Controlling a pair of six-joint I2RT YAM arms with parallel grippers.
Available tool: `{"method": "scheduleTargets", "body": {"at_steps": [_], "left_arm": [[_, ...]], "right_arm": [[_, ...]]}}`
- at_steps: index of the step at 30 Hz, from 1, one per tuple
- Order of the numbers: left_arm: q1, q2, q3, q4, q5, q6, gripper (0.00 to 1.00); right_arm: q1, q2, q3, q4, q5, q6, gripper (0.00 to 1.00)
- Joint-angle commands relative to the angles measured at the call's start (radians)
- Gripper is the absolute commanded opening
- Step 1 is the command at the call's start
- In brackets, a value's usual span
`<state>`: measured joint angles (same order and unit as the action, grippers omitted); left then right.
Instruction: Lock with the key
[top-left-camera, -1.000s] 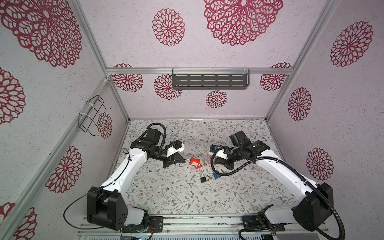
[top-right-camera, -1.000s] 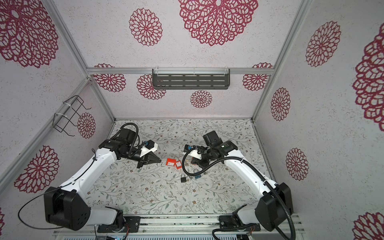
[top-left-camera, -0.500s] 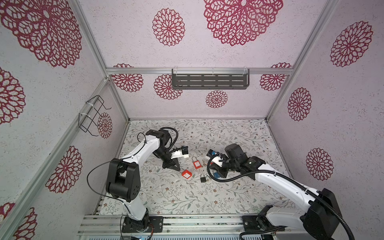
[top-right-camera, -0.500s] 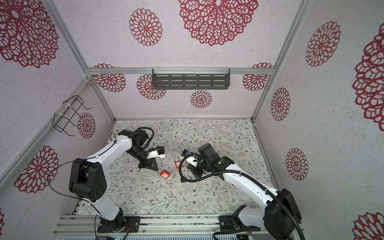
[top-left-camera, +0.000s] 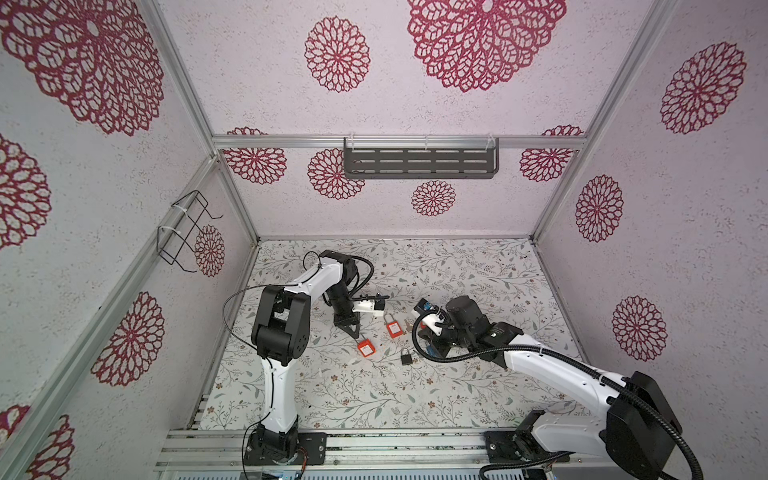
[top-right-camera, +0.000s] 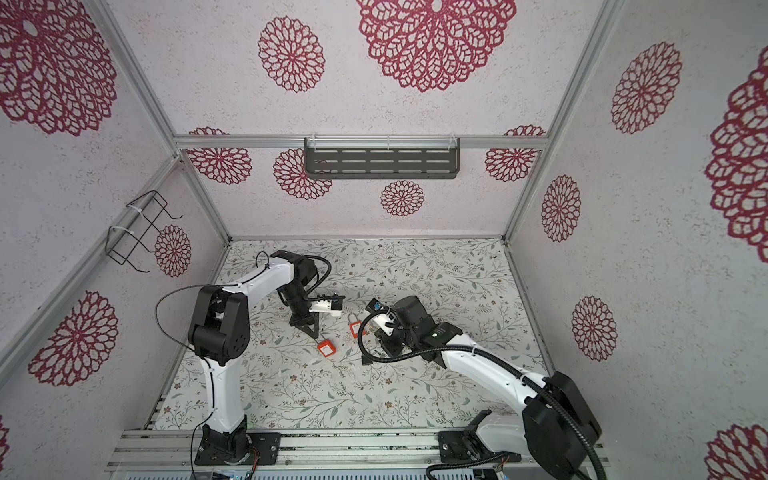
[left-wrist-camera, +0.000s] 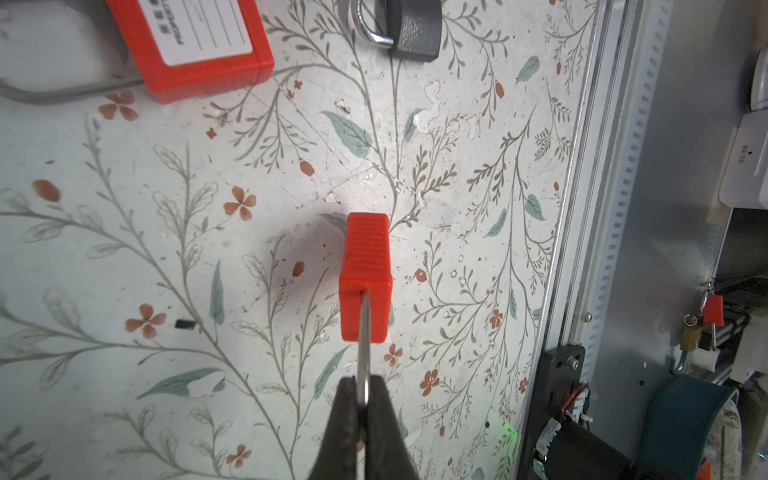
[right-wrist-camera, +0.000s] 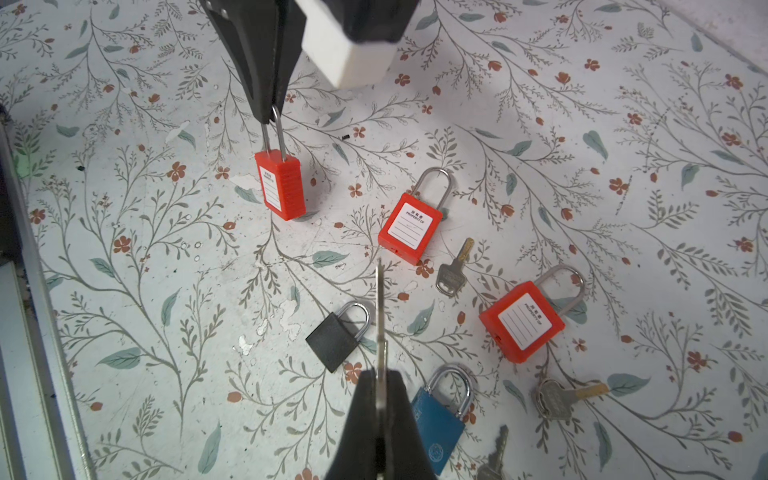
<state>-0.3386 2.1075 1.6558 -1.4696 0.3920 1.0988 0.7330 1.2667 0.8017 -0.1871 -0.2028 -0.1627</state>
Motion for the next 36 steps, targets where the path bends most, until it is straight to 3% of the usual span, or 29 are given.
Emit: {"method": "scheduleTargets", "body": {"at_steps": [1, 11, 20, 29, 31, 32, 36], "left_arm": [[-0.016, 0.027, 0.034, -0.028, -0.061, 0.006, 0.0], [-0.019, 0.066, 0.075, 0.066, -0.157, -0.022, 0.0], [-0.02, 0.138, 0.115, 0.131, -0.159, -0.025, 0.15], [-0.015, 0.115, 0.07, 0.244, -0.134, -0.054, 0.25], [-0.007, 0.097, 0.065, 0.267, -0.122, -0.066, 0.38], [-0.004, 0.085, 0.065, 0.274, -0.11, -0.072, 0.98], [0.018, 0.0, 0.03, 0.333, -0.07, -0.1, 0.97]], "right_arm": [[0.004, 0.017, 0.006, 0.04, 0.002, 0.025, 0.0], [0.005, 0.097, 0.02, 0.069, -0.052, 0.093, 0.0], [0.005, 0.124, 0.034, 0.049, -0.065, 0.121, 0.0], [0.023, 0.187, 0.092, 0.003, -0.072, 0.159, 0.0], [0.028, 0.199, 0.102, -0.007, -0.064, 0.173, 0.0], [0.031, 0.207, 0.11, -0.014, -0.06, 0.183, 0.0], [0.043, 0.235, 0.132, -0.006, -0.108, 0.235, 0.0]]}}
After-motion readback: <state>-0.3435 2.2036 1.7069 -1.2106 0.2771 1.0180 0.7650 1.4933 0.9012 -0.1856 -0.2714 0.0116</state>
